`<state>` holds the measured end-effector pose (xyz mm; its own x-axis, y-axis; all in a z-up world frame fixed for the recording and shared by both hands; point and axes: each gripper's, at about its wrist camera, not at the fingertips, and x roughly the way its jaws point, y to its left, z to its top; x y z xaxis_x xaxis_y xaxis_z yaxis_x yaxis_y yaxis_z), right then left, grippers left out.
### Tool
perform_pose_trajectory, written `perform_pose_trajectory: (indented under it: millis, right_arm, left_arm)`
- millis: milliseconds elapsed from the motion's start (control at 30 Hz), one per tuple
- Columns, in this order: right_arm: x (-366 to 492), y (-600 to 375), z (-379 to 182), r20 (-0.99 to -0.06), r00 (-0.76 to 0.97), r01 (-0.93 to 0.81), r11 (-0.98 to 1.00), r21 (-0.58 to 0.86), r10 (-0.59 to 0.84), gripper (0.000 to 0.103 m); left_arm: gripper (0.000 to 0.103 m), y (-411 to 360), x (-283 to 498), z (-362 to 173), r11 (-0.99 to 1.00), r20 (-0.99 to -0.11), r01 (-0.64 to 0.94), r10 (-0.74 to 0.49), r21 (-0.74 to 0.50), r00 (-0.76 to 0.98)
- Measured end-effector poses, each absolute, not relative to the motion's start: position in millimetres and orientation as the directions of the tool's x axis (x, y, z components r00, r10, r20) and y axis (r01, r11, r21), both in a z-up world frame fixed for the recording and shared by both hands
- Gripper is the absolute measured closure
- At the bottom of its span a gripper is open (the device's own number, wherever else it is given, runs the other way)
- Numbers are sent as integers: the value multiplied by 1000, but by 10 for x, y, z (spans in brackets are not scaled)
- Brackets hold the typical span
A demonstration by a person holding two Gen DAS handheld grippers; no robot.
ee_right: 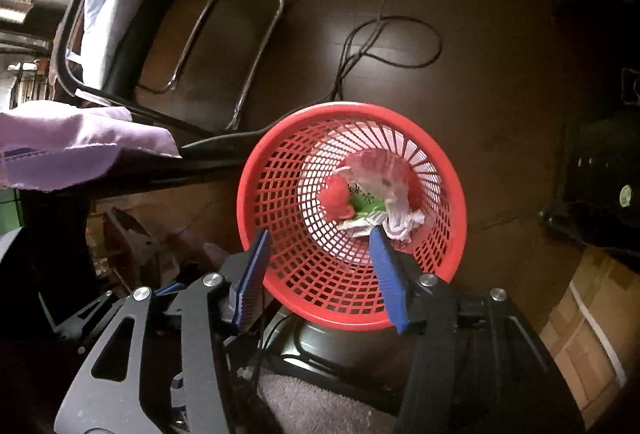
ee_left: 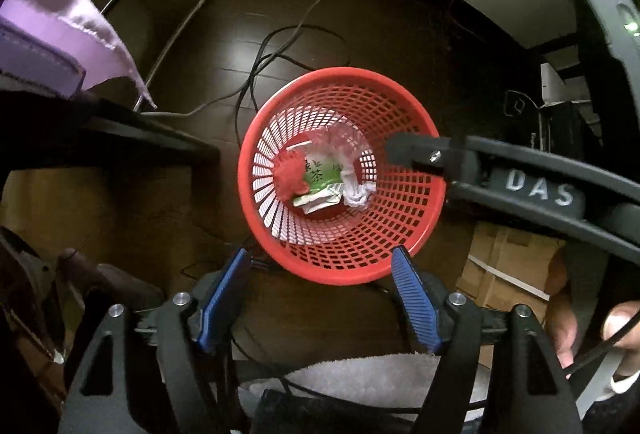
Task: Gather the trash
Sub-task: 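Move both open tools back over the table toward the remaining trash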
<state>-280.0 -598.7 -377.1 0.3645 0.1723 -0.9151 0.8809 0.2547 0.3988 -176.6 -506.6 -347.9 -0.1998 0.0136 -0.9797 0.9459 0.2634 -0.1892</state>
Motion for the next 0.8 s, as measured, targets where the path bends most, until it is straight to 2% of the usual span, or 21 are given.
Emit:
perform_pose_trajectory:
  millis: [200, 333, 533, 800]
  right_arm:
    - [-2793, -5961, -3715, -926, 340, 895, 247, 373, 164, 49]
    - [-2912, -5972, -3537, -946, 308, 931, 172, 321, 97, 49]
    - [-2968, -6010, -2822, -945, 318, 931, 213, 296, -81, 49]
    - [-2697, -5838, -1798, -874, 404, 887, 351, 302, -271, 44]
  left_arm:
    - [30, -4975, -1798, -3358, 234, -988, 961, 10, -147, -154]
    - [30, -4907, -1832, -3133, 202, -994, 973, -34, -109, -104]
    - [30, -4770, -1728, -2498, 211, -980, 971, -188, -109, -69]
    - [28, -4322, -1331, -1479, 302, -926, 944, -378, -136, -13]
